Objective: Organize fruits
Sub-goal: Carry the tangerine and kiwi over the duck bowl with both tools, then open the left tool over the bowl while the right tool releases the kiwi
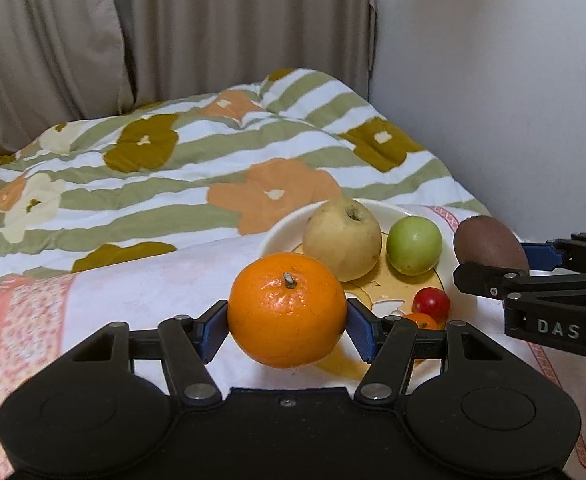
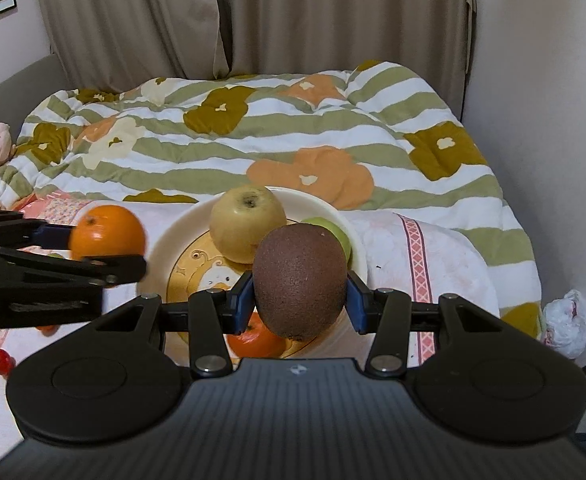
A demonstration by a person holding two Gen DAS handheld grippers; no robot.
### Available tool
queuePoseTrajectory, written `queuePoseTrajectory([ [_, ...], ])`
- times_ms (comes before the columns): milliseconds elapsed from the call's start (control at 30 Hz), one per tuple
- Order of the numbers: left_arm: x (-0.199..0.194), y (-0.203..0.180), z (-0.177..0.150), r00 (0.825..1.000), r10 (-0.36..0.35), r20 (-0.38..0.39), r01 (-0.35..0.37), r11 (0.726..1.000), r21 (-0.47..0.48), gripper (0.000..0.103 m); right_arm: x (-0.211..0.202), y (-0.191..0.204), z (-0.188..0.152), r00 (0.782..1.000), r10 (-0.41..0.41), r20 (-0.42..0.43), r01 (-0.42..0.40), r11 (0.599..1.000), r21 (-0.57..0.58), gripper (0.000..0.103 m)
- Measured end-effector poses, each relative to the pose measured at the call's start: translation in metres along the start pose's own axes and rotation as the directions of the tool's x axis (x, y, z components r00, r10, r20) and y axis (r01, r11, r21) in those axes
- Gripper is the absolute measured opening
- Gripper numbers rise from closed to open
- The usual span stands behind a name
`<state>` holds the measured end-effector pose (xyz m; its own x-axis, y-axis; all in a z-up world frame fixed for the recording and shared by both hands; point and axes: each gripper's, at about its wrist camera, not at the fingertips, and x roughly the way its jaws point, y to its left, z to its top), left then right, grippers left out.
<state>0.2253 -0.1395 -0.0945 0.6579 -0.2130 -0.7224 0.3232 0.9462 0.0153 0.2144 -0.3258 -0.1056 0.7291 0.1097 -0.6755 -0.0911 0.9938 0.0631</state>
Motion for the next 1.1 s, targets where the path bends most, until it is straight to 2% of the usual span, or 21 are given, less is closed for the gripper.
queuePoseTrajectory([
  [400, 0.052, -0.03, 0.004, 0.997, 0.019, -0.074, -0.008, 0.99, 0.14, 0.067, 0.021, -0.014, -0.001, 1.0, 0.015, -0.026, -0.014, 1.0, 0.01, 0.061],
  [467, 0.053, -0.029, 0.004, 0.997, 0.025, -0.069, -0.016, 0.991, 0.132, 0.068, 0.022, -0.015, 0.0, 1.0, 0.011, -0.029, -0.01, 1.0, 0.011, 0.061],
  [600, 0.045, -0.027, 0.009, 0.999, 0.03, -0.033, -0.026, 0.992, 0.127, 0.085, 0.022, -0.015, 0.002, 1.0, 0.007, -0.025, -0.007, 1.0, 0.009, 0.061],
  [700, 0.037, -0.02, 0.01, 0.999, 0.031, -0.026, -0.028, 0.995, 0.096, 0.09, 0.02, -0.016, 0.004, 1.0, 0.008, -0.021, -0.008, 1.0, 0.003, 0.061],
  [800, 0.026, -0.011, 0.008, 0.999, 0.045, -0.02, -0.043, 0.997, 0.065, 0.093, 0.017, -0.012, 0.006, 1.0, 0.018, -0.019, -0.018, 1.0, -0.009, 0.061],
  [1100, -0.002, 0.013, -0.005, 0.996, 0.084, -0.025, -0.084, 0.996, 0.003, 0.095, 0.022, 0.014, 0.013, 0.997, 0.057, -0.048, -0.061, 0.995, -0.074, 0.061],
])
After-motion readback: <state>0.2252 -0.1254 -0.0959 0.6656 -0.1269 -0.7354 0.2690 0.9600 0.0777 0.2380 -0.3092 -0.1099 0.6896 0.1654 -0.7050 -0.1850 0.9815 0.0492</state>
